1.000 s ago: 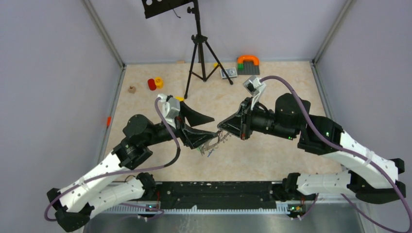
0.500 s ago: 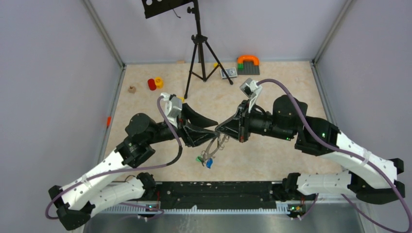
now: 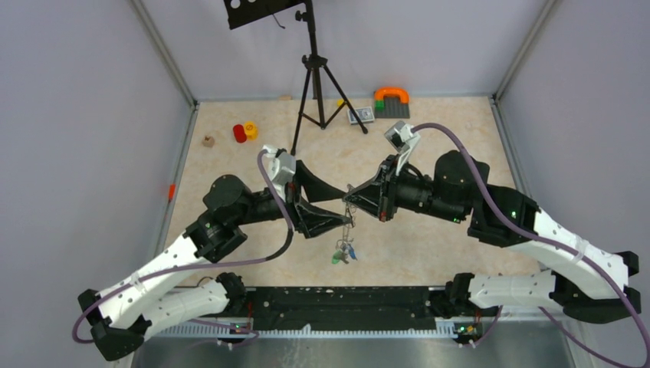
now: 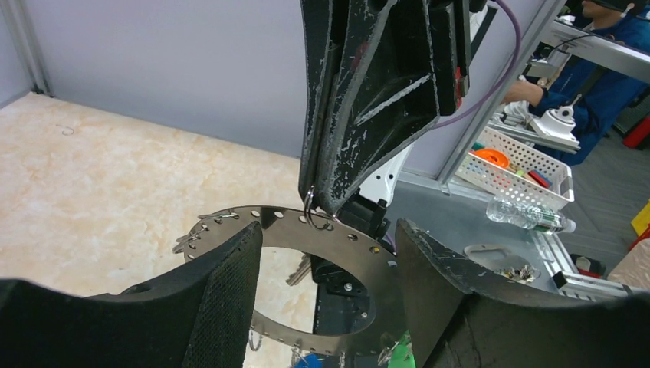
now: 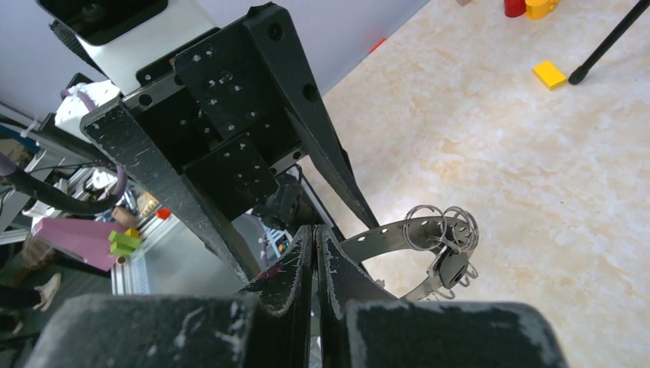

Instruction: Remove the keys from the keyring

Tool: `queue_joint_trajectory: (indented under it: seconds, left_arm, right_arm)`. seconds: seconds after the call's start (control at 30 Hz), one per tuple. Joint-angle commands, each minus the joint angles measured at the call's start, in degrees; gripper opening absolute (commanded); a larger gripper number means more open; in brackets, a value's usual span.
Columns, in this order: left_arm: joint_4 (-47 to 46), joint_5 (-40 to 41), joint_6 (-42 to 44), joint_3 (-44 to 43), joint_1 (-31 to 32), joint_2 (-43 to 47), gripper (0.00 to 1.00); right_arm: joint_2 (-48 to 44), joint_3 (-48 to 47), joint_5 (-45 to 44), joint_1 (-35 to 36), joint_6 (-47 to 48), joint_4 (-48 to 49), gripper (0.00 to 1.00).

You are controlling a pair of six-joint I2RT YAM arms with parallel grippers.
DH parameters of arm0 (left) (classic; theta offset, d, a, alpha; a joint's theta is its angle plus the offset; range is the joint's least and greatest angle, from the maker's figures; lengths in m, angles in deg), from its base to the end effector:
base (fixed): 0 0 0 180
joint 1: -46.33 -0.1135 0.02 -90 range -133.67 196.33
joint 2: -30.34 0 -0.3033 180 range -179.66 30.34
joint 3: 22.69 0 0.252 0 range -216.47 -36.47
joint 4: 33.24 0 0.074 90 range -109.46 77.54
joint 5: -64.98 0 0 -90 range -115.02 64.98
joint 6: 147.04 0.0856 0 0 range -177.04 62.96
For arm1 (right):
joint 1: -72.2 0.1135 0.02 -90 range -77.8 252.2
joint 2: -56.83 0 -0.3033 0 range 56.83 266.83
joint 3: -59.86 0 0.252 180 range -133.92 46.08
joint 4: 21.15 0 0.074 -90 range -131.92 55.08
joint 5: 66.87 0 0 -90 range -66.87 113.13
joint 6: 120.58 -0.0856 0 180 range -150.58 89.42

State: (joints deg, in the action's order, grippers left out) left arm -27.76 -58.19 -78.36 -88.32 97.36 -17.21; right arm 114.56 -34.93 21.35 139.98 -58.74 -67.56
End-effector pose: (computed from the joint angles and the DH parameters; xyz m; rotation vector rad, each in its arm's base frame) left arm 0.0875 -0.1826 0.4473 0.8929 1.2635 -1.4171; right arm 0.0844 0.1995 0.4959 -0.6176 1.7881 1.1730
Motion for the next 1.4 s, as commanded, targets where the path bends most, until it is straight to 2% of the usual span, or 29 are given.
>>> queue_joint_trajectory:
  seconds: [0.0,0.27,0.53,0.7,1.07,1.2,1.27,1.3,1.37]
  left_arm:
    - [2.1,0.7,1.5,-3.2,0.2,-0.2,0.66]
    - [7.9,1.9,4.7,-7.0,0.3,-2.8,0.68]
    - [20.3,5.9,10.5,-12.0,0.5,-4.8,0.67]
    - [24.6,8.3,13.0,-12.9,0.5,-4.7,0.67]
    - [27.0,7.6,13.7,-12.2,0.5,-4.4,0.64]
    - [25.9,6.6,13.3,-11.9,0.6,-4.7,0.57]
    - [25.2,5.8,13.1,-11.6,0.6,-4.7,0.49]
    - [24.7,5.2,13.2,-11.5,0.6,-4.6,0.40]
    - [23.8,3.6,13.9,-11.2,0.6,-4.6,0.10]
  right_arm:
    - [-1.5,-0.7,-2.4,0.5,-0.4,3.0,0.00]
    - [-0.1,-1.7,-3.6,0.6,-0.4,0.8,0.00]
    - [0.5,-2.0,-4.7,0.5,-0.2,-0.6,0.00]
    - [0.6,-2.3,-5.3,0.6,0.0,-1.1,0.00]
    - [0.6,-2.1,-4.5,0.5,-0.1,-0.4,0.00]
    - [0.8,-1.9,-3.8,0.6,-0.3,-0.2,0.00]
    - [0.8,-1.9,-3.6,0.5,-0.3,-0.3,0.00]
    - [0.7,-1.8,-3.7,0.5,-0.3,-0.4,0.00]
    - [0.7,-1.7,-3.9,0.6,-0.3,-0.6,0.00]
